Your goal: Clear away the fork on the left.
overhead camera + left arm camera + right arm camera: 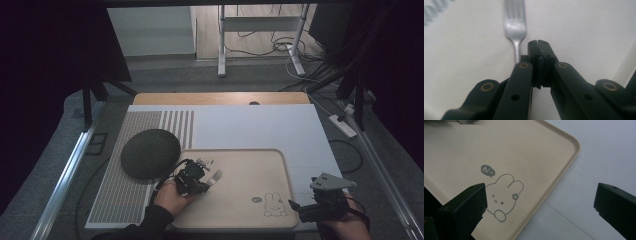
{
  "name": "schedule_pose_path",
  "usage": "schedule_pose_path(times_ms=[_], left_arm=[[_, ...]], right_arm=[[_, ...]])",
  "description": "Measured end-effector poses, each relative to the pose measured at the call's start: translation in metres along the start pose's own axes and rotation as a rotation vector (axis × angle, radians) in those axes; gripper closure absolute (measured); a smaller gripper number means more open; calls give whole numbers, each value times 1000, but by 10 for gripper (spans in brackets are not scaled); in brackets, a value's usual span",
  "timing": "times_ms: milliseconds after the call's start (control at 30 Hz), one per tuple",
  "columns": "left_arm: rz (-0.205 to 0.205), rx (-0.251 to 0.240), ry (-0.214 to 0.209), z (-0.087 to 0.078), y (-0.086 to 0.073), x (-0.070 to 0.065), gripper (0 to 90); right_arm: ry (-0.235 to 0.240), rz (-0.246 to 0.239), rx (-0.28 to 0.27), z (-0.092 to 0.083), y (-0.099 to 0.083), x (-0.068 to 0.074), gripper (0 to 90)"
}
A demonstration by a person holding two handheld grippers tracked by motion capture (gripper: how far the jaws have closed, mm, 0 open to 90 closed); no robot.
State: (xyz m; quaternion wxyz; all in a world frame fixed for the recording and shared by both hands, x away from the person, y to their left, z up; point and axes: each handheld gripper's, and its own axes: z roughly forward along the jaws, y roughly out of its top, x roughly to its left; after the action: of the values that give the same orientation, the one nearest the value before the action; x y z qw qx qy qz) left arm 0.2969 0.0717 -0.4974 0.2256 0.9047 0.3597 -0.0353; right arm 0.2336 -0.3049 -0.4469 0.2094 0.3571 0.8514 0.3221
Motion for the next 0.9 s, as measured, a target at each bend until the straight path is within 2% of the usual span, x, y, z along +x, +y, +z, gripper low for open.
schedule_pose_path(times_ms=[100,167,233,333,633,733,833,900], left_arm=[[-8,31,26,9,1,2,890],[-32,22,28,7,1,7,891],[-46,27,70,4,-1,12,891],[-78,21,66,2,-5,21,891],[-157,12,111,-10,-17,48,891],[-186,4,118,-13,-23,57,890],[-204,-14,91,-15,-26,63,890],[-198,-16,87,-15,-27,63,888]], right_arm=[[0,-1,-1,0,0,0,0],[-1,-3,0,0,0,0,0],[0,-3,-2,0,0,0,0],[1,-2,-2,0,0,0,0],[1,-7,0,0,0,0,0],[1,-5,-1,0,0,0,0],[1,-5,0,0,0,0,0],[1,-5,0,0,0,0,0]])
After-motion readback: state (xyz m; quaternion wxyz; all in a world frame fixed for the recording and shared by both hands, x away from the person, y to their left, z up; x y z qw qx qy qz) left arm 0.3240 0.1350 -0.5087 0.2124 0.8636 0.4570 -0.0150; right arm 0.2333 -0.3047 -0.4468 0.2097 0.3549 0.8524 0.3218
